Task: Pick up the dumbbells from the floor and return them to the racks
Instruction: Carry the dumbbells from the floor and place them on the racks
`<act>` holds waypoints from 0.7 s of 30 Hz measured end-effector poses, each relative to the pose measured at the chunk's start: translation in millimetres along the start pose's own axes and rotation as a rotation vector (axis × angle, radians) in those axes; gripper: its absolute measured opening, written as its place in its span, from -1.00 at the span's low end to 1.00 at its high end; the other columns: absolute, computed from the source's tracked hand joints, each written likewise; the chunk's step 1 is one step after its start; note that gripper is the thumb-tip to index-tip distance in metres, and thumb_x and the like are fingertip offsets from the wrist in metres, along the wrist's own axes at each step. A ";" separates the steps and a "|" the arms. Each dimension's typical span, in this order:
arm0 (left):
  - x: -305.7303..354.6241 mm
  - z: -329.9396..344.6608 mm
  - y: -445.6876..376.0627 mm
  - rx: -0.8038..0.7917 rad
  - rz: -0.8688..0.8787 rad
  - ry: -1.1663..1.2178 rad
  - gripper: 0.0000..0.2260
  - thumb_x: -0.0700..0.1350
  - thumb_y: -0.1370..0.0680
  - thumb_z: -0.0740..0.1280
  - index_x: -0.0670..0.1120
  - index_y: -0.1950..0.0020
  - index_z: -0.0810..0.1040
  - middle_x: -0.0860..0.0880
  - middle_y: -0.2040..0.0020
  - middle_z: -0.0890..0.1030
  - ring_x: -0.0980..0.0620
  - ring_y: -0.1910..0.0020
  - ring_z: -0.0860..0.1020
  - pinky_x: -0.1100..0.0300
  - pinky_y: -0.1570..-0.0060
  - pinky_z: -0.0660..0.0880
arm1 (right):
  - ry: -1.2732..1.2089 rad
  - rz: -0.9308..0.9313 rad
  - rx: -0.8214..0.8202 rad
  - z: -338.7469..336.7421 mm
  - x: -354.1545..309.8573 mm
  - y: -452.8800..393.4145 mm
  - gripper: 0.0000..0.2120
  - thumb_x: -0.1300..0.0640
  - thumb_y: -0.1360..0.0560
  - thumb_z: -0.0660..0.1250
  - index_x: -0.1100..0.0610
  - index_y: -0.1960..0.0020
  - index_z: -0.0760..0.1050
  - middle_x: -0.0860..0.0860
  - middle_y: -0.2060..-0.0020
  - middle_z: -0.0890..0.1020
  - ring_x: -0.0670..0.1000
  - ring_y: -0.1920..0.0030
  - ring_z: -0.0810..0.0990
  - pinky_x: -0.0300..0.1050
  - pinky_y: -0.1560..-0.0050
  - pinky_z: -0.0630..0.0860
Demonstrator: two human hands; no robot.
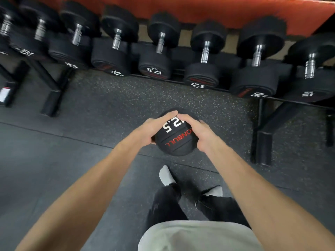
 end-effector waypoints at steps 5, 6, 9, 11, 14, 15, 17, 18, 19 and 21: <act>34.3 -59.2 35.0 0.028 0.069 0.047 -0.54 0.30 -0.44 0.51 -0.06 -0.08 0.67 -0.04 0.01 0.75 -0.01 0.06 0.71 0.10 0.16 0.62 | 0.112 0.014 -0.068 65.9 -46.8 27.6 -0.32 -0.12 -0.20 0.71 0.11 -0.24 0.66 0.10 -0.03 0.78 0.12 -0.01 0.76 0.00 0.07 0.67; 41.1 -69.1 40.9 0.030 0.082 0.056 -0.54 0.29 -0.44 0.51 -0.06 -0.07 0.68 -0.05 0.01 0.76 -0.01 0.06 0.72 0.09 0.13 0.63 | 0.122 0.000 -0.092 76.7 -56.8 34.7 -0.46 -0.09 -0.26 0.70 0.12 -0.15 0.70 0.09 0.03 0.79 0.11 0.02 0.76 -0.02 0.09 0.66; 59.1 -100.0 55.7 0.045 0.129 0.138 -0.52 0.25 -0.41 0.57 -0.08 -0.12 0.70 -0.06 0.02 0.78 -0.06 0.03 0.74 0.03 0.07 0.66 | 0.160 -0.054 -0.128 110.0 -88.7 50.3 -0.66 -0.02 -0.31 0.68 0.13 0.02 0.73 0.10 0.12 0.80 0.12 0.07 0.76 0.01 0.03 0.68; 74.0 -116.8 63.0 0.045 0.163 0.220 -0.54 0.12 -0.40 0.62 -0.12 -0.17 0.70 -0.10 -0.02 0.78 -0.09 0.00 0.75 -0.03 -0.01 0.68 | 0.166 -0.095 -0.132 129.8 -110.7 58.0 -0.58 -0.03 -0.26 0.70 0.12 -0.04 0.74 0.11 0.05 0.79 0.14 0.03 0.77 0.04 -0.03 0.69; 99.0 -138.0 74.3 0.044 0.196 0.301 -0.58 -0.01 -0.41 0.63 -0.18 -0.19 0.71 -0.16 -0.05 0.77 -0.12 -0.03 0.75 -0.07 -0.13 0.66 | 0.177 -0.129 -0.163 156.2 -145.1 68.9 -0.47 -0.06 -0.20 0.73 0.09 -0.11 0.74 0.10 0.03 0.80 0.13 0.02 0.78 0.08 -0.06 0.71; 110.6 -144.8 77.0 0.046 0.209 0.326 -0.59 -0.04 -0.41 0.63 -0.19 -0.18 0.71 -0.17 -0.03 0.77 -0.13 -0.01 0.76 -0.05 -0.11 0.67 | 0.172 -0.150 -0.177 162.6 -158.0 70.0 -0.45 -0.06 -0.20 0.73 0.09 -0.13 0.74 0.10 0.03 0.80 0.14 0.02 0.79 0.10 -0.06 0.71; 136.3 -161.1 81.7 0.077 0.250 0.357 -0.60 -0.06 -0.41 0.62 -0.19 -0.18 0.71 -0.16 0.00 0.78 -0.12 0.02 0.76 -0.01 -0.05 0.67 | 0.150 -0.196 -0.201 176.8 -185.6 70.6 -0.46 -0.03 -0.23 0.72 0.11 -0.15 0.73 0.12 0.05 0.80 0.16 0.03 0.79 0.11 -0.03 0.73; 149.7 -170.1 85.3 0.109 0.272 0.366 -0.62 -0.07 -0.42 0.62 -0.18 -0.17 0.71 -0.15 0.01 0.78 -0.11 0.03 0.76 0.01 -0.03 0.68 | 0.146 -0.211 -0.230 186.3 -200.4 72.7 -0.50 0.00 -0.24 0.72 0.12 -0.13 0.73 0.14 0.05 0.80 0.17 0.03 0.79 0.11 -0.04 0.73; 164.8 -178.0 87.0 0.133 0.292 0.370 -0.65 -0.07 -0.43 0.61 -0.18 -0.15 0.71 -0.14 0.02 0.78 -0.10 0.04 0.77 0.04 -0.01 0.68 | 0.156 -0.229 -0.257 195.1 -217.4 71.9 -0.54 0.02 -0.26 0.71 0.12 -0.11 0.74 0.14 0.06 0.80 0.17 0.02 0.79 0.12 -0.07 0.72; 196.5 -192.1 90.7 0.144 0.333 0.369 -0.69 -0.08 -0.45 0.60 -0.18 -0.13 0.72 -0.14 0.02 0.78 -0.09 0.02 0.76 0.05 -0.02 0.67 | 0.158 -0.255 -0.272 210.2 -247.6 71.1 -0.60 0.04 -0.29 0.69 0.11 -0.08 0.76 0.13 0.07 0.80 0.16 0.02 0.79 0.13 -0.12 0.70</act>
Point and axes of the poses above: each hand's wrist, its own y-axis away from the middle knuckle, its own z-axis out of the palm, x = y × z, the point moved 6 cm from there along -y, towards the middle knuckle
